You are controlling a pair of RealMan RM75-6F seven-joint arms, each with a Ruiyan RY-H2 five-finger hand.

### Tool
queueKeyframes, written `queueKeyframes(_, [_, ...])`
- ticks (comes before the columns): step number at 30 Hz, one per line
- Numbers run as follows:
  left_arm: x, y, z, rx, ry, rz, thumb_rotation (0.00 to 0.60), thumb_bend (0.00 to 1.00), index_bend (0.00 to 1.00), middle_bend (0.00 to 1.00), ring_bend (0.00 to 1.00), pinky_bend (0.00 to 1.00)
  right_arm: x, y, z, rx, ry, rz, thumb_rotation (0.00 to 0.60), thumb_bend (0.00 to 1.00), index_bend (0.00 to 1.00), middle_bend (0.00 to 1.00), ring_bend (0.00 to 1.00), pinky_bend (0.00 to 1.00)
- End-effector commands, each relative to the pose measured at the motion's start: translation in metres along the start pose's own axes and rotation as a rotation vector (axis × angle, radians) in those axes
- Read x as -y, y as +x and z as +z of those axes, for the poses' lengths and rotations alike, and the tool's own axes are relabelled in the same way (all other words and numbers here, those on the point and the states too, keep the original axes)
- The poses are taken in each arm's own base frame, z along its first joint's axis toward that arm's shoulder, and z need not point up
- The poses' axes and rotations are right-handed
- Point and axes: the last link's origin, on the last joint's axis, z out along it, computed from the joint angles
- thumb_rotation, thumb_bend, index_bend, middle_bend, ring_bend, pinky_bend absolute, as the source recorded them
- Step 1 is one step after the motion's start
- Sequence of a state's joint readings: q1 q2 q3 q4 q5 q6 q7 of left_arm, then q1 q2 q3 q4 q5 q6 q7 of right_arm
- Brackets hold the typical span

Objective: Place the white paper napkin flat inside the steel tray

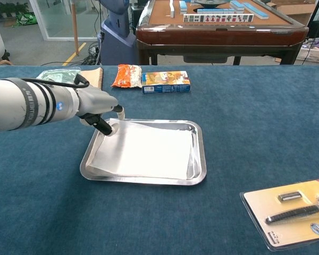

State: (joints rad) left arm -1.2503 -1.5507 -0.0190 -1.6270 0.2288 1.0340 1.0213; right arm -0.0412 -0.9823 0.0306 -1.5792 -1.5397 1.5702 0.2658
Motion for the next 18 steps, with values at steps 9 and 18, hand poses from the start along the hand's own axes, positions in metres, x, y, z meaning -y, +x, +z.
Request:
queueKeyframes(9, [0.0021,-0.0032,-0.0084,0.026,0.004,0.027,0.209,0.52,0.16,1.0,1.0,1.0,0.0011,-0.0004,0.0012,0.001,0.007,0.001,0.6,0.24,0.16,0.2,0.1,0.11])
queueKeyframes(18, [0.0074,0.0034,-0.012,-0.002,0.009,-0.027,0.209,0.52,0.15,1.0,1.0,1.0,0.0016,0.0016,0.0001,-0.005,0.007,-0.001,0.6,0.24,0.16,0.2,0.1,0.11])
